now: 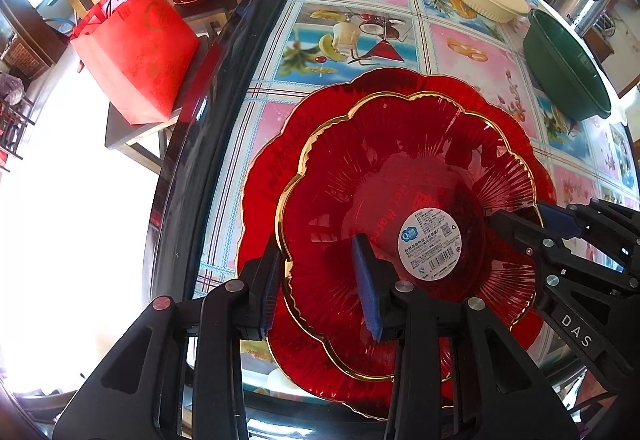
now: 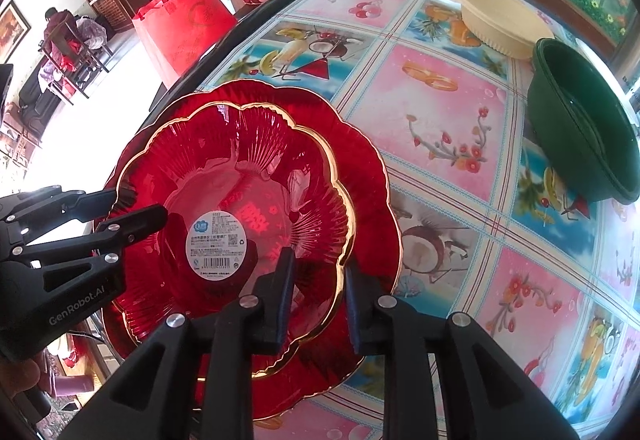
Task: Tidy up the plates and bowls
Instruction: 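Lower the small plate onto the large red plate and open both grippers, then move both grippers away from the red plates toward the dark green bowl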
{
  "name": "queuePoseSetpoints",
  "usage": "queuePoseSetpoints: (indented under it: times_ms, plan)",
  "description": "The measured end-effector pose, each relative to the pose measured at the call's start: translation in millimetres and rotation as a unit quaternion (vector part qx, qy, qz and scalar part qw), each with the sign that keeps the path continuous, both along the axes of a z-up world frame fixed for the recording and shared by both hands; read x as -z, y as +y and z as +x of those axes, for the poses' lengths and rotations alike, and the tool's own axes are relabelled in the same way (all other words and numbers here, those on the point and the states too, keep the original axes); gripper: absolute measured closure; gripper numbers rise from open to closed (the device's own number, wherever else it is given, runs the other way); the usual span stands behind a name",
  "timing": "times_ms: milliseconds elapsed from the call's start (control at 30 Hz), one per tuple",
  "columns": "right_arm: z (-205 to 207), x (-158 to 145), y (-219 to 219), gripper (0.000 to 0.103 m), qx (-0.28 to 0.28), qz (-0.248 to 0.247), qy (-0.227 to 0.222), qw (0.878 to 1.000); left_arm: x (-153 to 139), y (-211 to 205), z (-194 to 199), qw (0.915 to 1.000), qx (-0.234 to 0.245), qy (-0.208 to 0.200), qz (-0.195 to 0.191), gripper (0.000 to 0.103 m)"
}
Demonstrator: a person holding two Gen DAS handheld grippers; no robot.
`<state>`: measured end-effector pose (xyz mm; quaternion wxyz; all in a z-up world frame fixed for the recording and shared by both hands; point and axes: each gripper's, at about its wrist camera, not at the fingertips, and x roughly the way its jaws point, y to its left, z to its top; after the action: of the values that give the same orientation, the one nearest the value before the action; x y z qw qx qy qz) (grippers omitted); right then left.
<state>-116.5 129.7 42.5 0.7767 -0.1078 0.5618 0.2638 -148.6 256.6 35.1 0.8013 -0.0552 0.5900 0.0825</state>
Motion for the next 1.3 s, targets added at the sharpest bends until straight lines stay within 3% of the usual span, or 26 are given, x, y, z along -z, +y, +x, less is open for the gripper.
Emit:
queuePoseSetpoints:
  times_ms: [667,800,867,933,1300]
  plan:
    - [0.7,-6.5,-3.0,0.079,0.005,-0.008,-0.007,1.000,-19.4,5.1,3.4,0.9996,-0.007,-0.028,0.002,0.068]
    - [2.1,-19.4,-9.1,0.071,0.013,0.008,-0.017,1.000,-26.2,2.9,7.8,0.9992,-0.007,-0.037,-0.009,0.068]
    - [2.3,-26.4,-13.0,0.070,0.019,0.017,-0.024,0.999,-30.5,0.5,10.8,0.9989,-0.005,-0.043,-0.015,0.063]
    - [2.7,-32.1,-16.0,0.069,0.025,0.026,-0.028,0.999,-35.5,-2.0,14.6,0.9985,-0.002,-0.049,-0.022,0.045]
    - [11.6,-51.1,-38.7,0.058,0.073,0.044,-0.054,0.995,-50.8,-24.0,40.6,0.9966,0.030,-0.069,-0.033,0.041]
